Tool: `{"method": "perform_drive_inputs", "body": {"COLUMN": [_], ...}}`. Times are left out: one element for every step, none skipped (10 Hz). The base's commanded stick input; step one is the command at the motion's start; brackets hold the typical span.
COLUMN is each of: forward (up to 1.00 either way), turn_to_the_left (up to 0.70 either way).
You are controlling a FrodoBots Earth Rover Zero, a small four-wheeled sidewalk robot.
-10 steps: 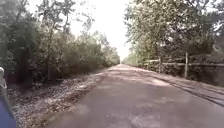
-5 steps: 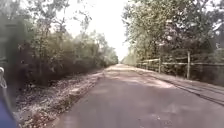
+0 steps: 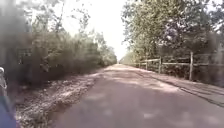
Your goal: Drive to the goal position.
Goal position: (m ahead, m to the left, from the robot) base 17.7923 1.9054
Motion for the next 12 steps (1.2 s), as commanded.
{"method": "perform_drive_inputs", "body": {"forward": [0.7, 0.7, 0.7, 0.7, 0.7, 0.7, 0.7, 0.7, 0.7, 0.7, 0.7, 0.7], "turn_to_the_left": [0.0, 0.0, 0.0, 0.0, 0.0, 0.0, 0.0, 0.0, 0.0, 0.0, 0.0, 0.0]}}
